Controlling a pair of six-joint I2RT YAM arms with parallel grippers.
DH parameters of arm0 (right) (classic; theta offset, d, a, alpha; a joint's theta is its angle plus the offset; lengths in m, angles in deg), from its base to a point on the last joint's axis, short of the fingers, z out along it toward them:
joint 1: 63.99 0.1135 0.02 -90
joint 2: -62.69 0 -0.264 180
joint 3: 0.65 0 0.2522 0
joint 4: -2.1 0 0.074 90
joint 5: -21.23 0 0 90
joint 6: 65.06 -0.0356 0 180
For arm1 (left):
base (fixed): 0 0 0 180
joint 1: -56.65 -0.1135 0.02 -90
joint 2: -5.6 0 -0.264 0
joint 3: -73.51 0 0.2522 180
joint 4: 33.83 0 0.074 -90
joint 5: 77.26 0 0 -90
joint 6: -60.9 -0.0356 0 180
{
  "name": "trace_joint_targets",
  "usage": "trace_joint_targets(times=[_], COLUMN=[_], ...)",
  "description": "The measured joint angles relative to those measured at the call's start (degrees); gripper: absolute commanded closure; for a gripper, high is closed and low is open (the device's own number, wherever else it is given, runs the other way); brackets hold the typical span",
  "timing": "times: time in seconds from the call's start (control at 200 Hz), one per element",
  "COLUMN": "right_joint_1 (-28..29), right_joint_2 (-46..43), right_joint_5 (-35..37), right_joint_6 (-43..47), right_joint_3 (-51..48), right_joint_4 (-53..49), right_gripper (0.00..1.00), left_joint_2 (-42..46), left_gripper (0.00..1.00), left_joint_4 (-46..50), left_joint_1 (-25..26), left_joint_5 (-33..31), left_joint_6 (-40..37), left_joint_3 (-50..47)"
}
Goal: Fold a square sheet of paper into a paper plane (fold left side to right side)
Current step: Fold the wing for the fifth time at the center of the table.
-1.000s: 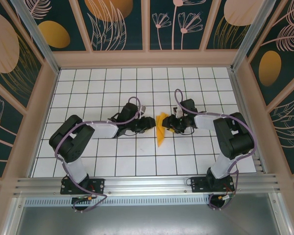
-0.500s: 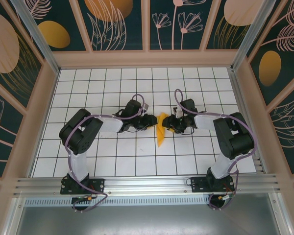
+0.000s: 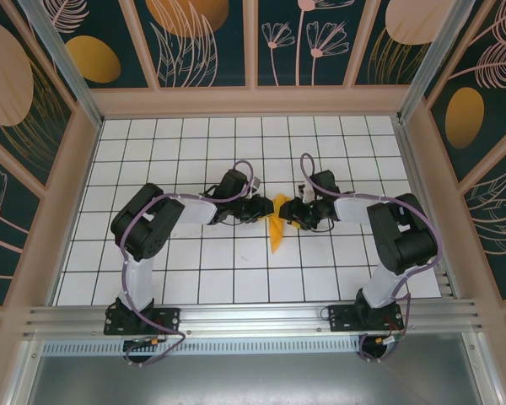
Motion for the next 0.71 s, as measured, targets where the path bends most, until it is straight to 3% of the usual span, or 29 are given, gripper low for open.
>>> trace_joint_targets(times=[0.27,0.44,0.706], right_joint_1=[0.0,0.5,4.6], right_joint_2=[0.1,-0.7,-9.4], right_joint_5=[0.0,1.2,13.0], right_joint_6=[0.0,0.0,-0.6], right_joint_3=[0.0,0.0,0.0], right_joint_4=[0.0,-0.5,-6.8], right_gripper=[0.51,0.49,0.50], left_joint_2=[-0.6,-2.0,-2.9], left_gripper=[1.00,1.00,1.00], left_joint_4=[0.8,1.5,2.6], left_joint_1=[0.0,0.0,-0.3], left_joint_5=[-0.4,-1.7,-3.1], left_joint_6=[-1.4,-2.5,-3.3], left_joint_3=[1.6,2.8,2.8])
